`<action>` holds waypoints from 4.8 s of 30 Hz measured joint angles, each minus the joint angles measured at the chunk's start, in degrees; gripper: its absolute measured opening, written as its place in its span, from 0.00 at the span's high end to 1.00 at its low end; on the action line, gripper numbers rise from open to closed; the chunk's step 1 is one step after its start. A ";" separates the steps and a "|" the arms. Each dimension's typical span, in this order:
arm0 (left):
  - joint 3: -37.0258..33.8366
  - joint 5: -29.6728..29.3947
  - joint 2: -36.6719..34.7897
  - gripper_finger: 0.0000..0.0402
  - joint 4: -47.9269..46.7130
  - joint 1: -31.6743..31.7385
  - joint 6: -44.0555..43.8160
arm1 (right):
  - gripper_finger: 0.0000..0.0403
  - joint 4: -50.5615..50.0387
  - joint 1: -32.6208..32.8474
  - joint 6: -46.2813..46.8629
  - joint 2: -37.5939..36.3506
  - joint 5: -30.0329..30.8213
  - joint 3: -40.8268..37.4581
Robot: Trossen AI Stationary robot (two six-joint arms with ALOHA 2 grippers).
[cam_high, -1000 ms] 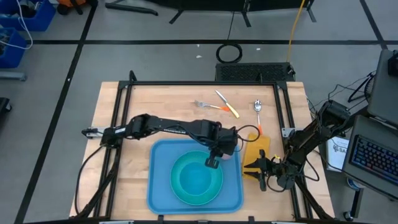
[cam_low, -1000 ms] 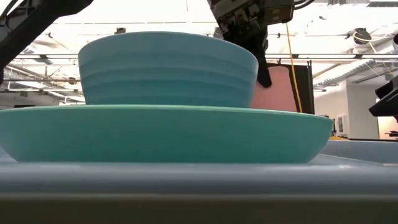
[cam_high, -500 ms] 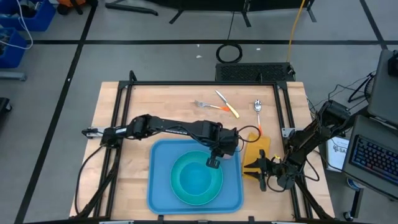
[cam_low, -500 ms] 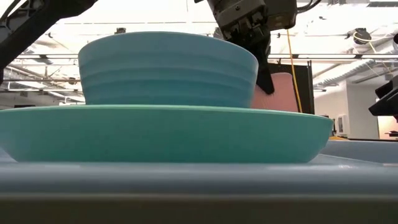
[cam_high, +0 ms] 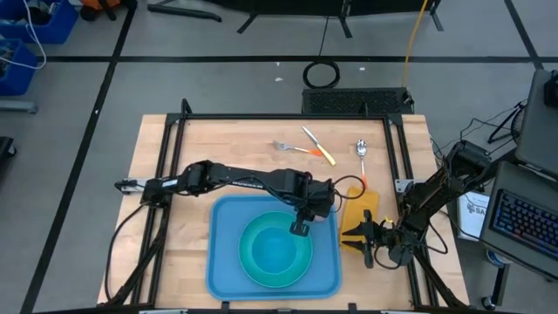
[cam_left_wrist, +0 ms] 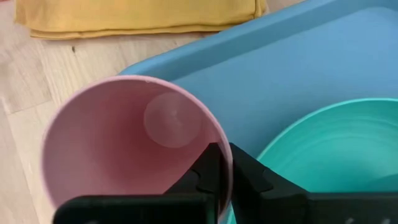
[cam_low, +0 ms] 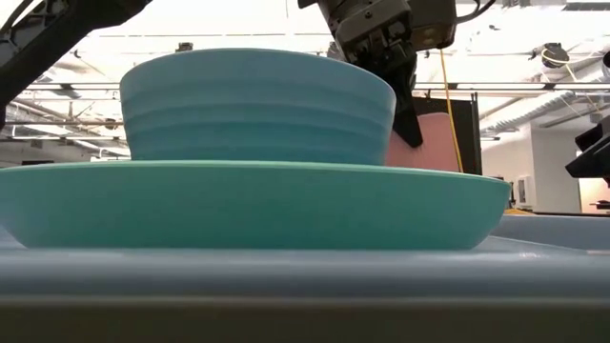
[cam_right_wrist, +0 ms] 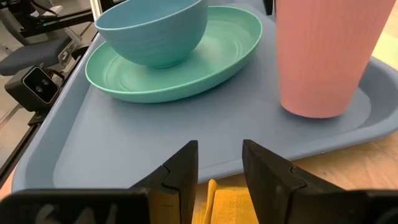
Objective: Set up tray
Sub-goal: Put the pink cup on the blue tray to the top right of the green plate, then put the yellow table napkin on the blue tray to the left of the green plate
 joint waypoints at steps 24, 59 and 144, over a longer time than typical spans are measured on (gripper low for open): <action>-0.09 2.01 -0.23 0.93 -1.99 0.51 -3.91 | 0.72 0.00 0.00 -0.04 0.00 -0.04 0.00; -0.13 3.32 -0.76 0.59 -1.15 0.87 -3.43 | 0.72 -0.02 -0.01 -0.13 0.00 -0.04 -0.02; -49.40 -37.19 -48.05 0.99 29.60 -30.36 -17.56 | 0.91 6.68 1.91 -35.13 0.00 -0.94 16.14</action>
